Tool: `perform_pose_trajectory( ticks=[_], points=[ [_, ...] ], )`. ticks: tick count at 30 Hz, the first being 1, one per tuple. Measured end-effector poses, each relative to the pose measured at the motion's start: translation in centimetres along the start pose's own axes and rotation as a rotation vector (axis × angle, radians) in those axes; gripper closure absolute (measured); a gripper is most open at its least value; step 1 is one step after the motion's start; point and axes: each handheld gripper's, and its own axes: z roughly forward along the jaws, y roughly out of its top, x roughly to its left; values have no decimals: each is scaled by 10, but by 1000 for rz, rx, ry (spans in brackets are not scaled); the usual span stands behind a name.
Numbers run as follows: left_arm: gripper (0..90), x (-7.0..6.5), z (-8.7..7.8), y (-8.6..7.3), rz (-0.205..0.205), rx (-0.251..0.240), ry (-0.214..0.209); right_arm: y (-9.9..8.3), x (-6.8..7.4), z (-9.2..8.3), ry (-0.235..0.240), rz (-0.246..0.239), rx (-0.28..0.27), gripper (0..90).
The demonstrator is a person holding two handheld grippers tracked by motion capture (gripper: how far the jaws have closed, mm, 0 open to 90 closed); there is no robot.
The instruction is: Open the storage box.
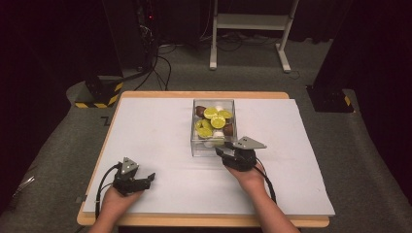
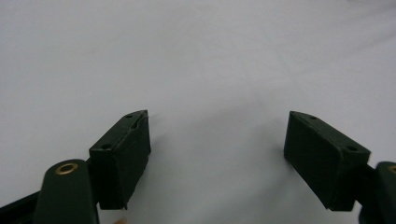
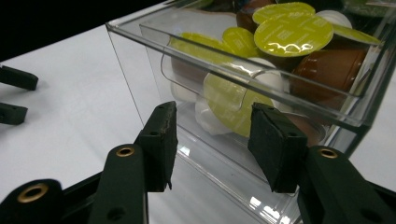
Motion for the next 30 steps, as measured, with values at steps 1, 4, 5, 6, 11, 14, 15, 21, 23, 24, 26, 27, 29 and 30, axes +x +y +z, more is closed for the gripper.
perform_pose_trajectory(
  ticks=[1, 4, 5, 6, 11, 14, 15, 21, 23, 24, 26, 27, 29, 30],
  points=[
    [232, 0, 0, 0, -2, -3, 1, -1, 0, 1, 2, 0, 2, 516],
    [232, 0, 0, 0, -2, -4, 2, -1, -2, 5, 6, 6, 3, 518],
    [232, 0, 0, 0, -2, -3, 1, -1, -3, 5, 10, 8, 1, 527],
    [231, 0, 0, 0, 5, 3, 1, 0, -4, 6, 17, 11, -5, 535],
    [230, 0, 0, 0, 5, 6, -1, 1, -6, 6, 32, 21, -24, 569],
    [231, 0, 0, 0, 6, 5, -1, -1, -8, 6, 38, 25, -29, 583],
    [231, 0, 0, 0, 3, 4, 0, -1, -8, 7, 41, 24, -28, 589],
    [231, 0, 0, 0, 4, 3, 1, -2, -11, 8, 61, 17, -47, 645],
    [231, 0, 0, 0, 3, 3, 0, -1, -12, 8, 66, 13, -53, 660],
    [231, 0, 0, 0, 5, 4, 0, -1, -12, 8, 68, 12, -54, 662],
    [231, 0, 0, 0, 4, 3, 0, -1, -12, 9, 73, 9, -57, 683],
    [231, 0, 0, 0, -3, -3, 1, -1, -12, 9, 76, 5, -55, 687],
    [231, 0, 0, 0, -1, -2, 1, -1, -12, 10, 76, -1, -56, 695],
    [231, 0, 0, 0, -2, -2, 1, -2, -13, 10, 83, 2, -56, 700]
  ],
)
